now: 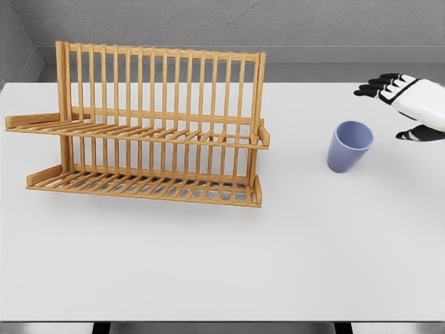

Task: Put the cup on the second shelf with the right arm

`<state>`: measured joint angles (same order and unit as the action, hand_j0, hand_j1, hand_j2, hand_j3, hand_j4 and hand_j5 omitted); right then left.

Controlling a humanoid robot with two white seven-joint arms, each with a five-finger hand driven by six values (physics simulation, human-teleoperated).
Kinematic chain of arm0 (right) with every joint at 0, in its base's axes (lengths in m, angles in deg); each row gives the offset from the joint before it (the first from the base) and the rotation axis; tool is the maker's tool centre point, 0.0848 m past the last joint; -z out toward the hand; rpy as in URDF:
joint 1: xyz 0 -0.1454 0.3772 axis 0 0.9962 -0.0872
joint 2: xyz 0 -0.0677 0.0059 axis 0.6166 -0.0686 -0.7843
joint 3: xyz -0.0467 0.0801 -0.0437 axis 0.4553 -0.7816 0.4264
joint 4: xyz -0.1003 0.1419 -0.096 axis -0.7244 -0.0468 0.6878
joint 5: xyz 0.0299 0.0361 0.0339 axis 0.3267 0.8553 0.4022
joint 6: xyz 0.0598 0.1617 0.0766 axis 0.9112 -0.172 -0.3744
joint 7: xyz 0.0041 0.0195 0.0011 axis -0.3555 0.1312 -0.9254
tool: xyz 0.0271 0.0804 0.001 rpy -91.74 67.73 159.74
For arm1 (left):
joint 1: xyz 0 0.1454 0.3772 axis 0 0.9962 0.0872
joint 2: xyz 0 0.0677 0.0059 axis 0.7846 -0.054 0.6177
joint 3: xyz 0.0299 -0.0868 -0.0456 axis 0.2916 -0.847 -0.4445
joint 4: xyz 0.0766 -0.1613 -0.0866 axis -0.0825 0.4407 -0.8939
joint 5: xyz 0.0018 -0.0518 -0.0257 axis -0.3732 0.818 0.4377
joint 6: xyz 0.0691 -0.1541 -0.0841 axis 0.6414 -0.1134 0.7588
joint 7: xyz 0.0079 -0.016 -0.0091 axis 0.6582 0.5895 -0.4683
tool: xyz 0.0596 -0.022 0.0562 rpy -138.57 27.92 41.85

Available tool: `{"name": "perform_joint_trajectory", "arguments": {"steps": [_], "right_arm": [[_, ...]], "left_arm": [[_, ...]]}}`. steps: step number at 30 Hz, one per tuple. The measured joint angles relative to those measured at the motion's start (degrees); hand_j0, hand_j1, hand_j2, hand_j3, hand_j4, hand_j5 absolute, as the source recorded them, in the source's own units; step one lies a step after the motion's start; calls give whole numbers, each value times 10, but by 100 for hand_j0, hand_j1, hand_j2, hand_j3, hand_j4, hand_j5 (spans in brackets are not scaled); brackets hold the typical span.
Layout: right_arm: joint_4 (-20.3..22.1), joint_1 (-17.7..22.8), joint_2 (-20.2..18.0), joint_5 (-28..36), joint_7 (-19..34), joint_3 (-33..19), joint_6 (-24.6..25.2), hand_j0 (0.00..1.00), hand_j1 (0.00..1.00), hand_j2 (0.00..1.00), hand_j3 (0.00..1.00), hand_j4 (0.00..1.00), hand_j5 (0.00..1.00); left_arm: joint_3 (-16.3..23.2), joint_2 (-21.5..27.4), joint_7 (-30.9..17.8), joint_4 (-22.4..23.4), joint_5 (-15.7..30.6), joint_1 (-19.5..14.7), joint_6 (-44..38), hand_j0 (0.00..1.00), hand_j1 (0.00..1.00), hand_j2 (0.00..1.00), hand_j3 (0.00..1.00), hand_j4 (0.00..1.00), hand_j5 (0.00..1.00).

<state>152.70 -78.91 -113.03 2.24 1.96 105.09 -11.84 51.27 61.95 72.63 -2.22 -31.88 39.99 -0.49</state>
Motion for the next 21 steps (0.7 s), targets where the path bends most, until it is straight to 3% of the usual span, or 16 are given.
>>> {"name": "perform_joint_trajectory", "arguments": {"steps": [4,7,9,14,17,19,21], "right_arm": [[1,1,-6,2,-4,1,3,100,100,100,100,100,100],[8,4,-35,2,1,6,2,100,100,100,100,100,100],[14,-6,-43,2,54,8,1,100,100,100,100,100,100],[22,-91,-15,3,209,20,-3,100,100,100,100,100,100],[19,-120,6,3,241,47,0,100,100,100,100,100,100],[8,-161,21,4,250,67,2,100,100,100,100,100,100],[-8,-171,35,3,254,92,2,100,100,100,100,100,100]], "left_arm": [[0,0,0,0,0,0,0,100,100,100,100,100,100],[0,0,0,0,0,0,0,100,100,100,100,100,100],[0,0,0,0,0,0,0,100,100,100,100,100,100],[0,0,0,0,0,0,0,100,100,100,100,100,100],[0,0,0,0,0,0,0,100,100,100,100,100,100],[0,0,0,0,0,0,0,100,100,100,100,100,100],[0,0,0,0,0,0,0,100,100,100,100,100,100]]}}
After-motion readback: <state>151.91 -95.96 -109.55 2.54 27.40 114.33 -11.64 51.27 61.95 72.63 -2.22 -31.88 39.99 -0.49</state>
